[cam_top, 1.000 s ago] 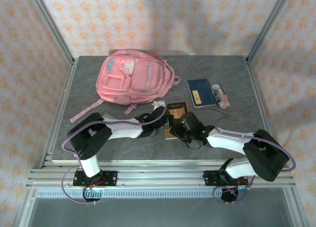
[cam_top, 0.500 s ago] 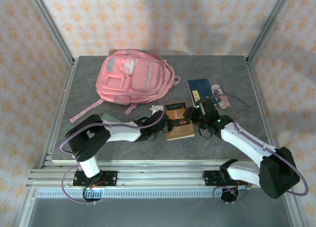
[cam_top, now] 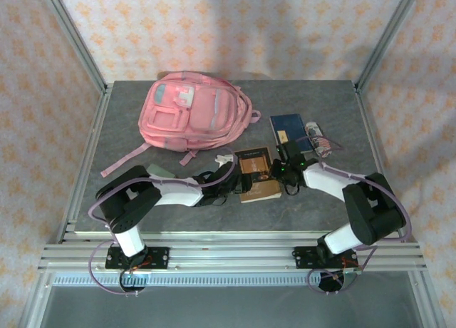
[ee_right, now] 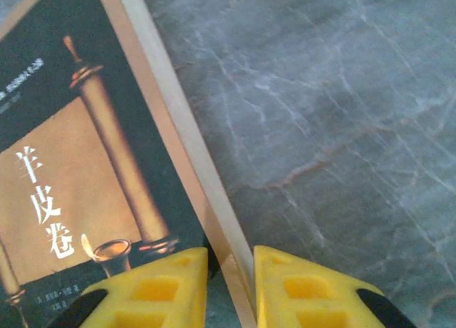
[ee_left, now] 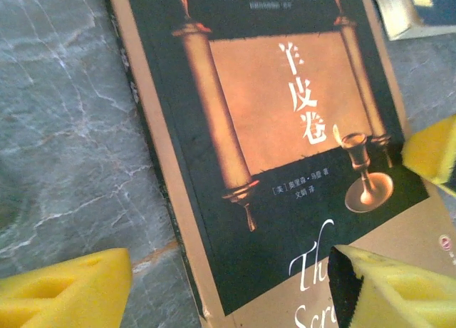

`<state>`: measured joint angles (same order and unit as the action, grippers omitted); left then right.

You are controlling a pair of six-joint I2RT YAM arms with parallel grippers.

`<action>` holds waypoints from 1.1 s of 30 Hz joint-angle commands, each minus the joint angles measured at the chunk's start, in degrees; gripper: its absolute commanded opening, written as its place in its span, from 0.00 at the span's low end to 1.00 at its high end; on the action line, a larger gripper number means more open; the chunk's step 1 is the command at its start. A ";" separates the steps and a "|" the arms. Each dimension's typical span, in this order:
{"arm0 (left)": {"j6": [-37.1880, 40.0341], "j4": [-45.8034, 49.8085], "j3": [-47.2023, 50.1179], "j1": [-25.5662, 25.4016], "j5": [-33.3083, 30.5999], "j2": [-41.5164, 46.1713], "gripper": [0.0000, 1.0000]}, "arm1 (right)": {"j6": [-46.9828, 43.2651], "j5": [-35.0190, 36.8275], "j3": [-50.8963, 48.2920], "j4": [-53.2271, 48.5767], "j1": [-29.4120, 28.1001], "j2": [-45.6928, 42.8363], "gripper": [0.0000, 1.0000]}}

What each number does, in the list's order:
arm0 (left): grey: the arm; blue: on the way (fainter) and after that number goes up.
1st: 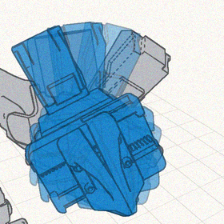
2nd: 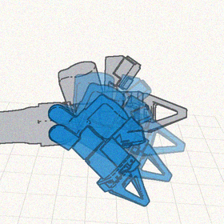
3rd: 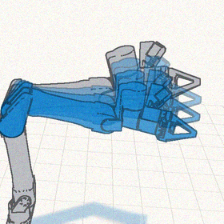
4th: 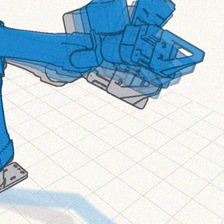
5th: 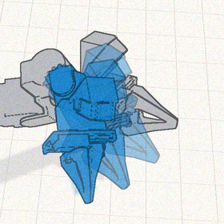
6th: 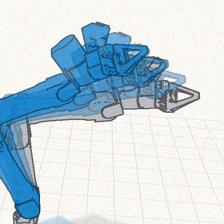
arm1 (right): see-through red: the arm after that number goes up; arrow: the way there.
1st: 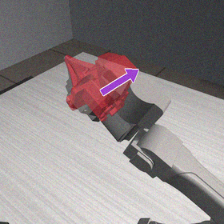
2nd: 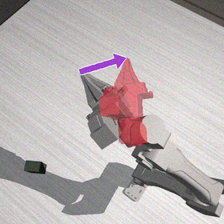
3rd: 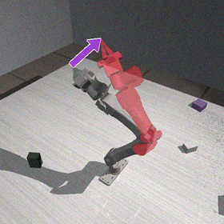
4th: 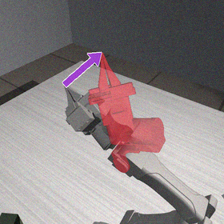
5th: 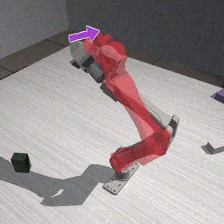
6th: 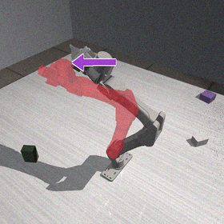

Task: Pack the student bag

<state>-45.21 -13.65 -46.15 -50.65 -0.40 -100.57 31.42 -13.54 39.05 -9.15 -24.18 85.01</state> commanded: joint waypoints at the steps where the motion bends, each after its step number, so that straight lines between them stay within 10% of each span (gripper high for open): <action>1: -1.20 -3.07 -1.78 -0.47 2.17 -3.23 0.74 | 0.92 -0.05 -3.87 2.43 0.45 0.65 0.16; 16: -0.28 -30.05 3.79 -0.59 13.87 -0.74 0.50 | 4.30 -5.39 -10.55 9.18 0.45 2.14 0.08; 33: -3.71 -40.83 9.58 -0.46 13.48 0.90 0.51 | 5.89 -7.09 -11.36 11.08 0.36 2.74 0.09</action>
<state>-48.14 -47.97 -33.36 -49.36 6.46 -99.46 36.14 -15.84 30.52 9.15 -22.39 84.79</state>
